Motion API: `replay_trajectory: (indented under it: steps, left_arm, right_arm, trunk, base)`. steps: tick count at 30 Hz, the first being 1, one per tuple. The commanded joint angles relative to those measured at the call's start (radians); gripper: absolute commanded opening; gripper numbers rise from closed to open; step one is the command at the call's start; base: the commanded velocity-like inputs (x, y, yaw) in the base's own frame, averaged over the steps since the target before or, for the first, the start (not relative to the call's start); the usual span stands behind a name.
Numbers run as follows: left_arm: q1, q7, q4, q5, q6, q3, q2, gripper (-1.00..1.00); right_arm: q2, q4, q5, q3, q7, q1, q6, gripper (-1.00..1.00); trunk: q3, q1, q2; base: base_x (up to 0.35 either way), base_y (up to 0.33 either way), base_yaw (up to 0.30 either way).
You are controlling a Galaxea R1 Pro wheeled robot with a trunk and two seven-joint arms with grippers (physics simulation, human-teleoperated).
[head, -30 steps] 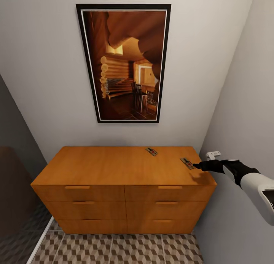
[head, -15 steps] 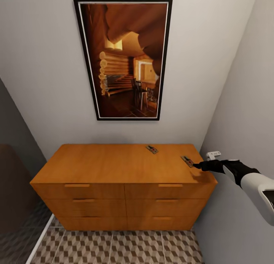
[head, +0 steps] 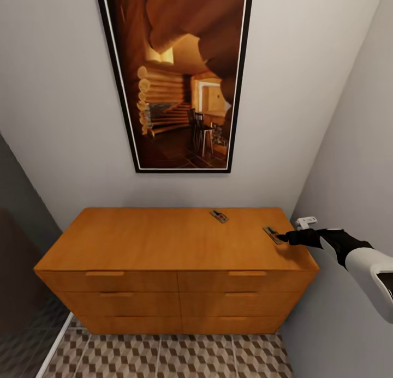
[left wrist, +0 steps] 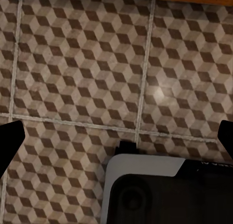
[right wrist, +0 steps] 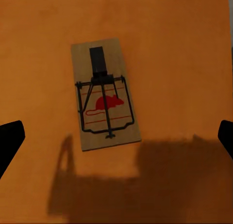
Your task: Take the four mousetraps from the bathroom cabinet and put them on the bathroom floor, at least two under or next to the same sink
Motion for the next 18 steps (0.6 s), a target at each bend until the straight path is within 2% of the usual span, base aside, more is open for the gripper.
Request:
replay_trajectory:
  steps: [1, 18]
  left_arm:
    - [-0.001, 0.002, 0.001, 0.004, -0.004, -0.008, 0.000, 1.00]
    - [-0.001, 0.002, 0.001, 0.004, -0.004, -0.008, 0.000, 1.00]
  right_arm:
    - [0.000, -0.002, 0.002, 0.003, 0.003, -0.001, 0.005, 1.00]
    - [0.001, -0.001, 0.001, 0.004, 0.003, -0.001, 0.005, 1.00]
  trunk:
    - [-0.004, 0.001, -0.002]
    - [-0.015, 0.001, -0.002]
  base:
    - [0.073, 0.000, 0.000]
    - [0.008, 0.000, 0.000]
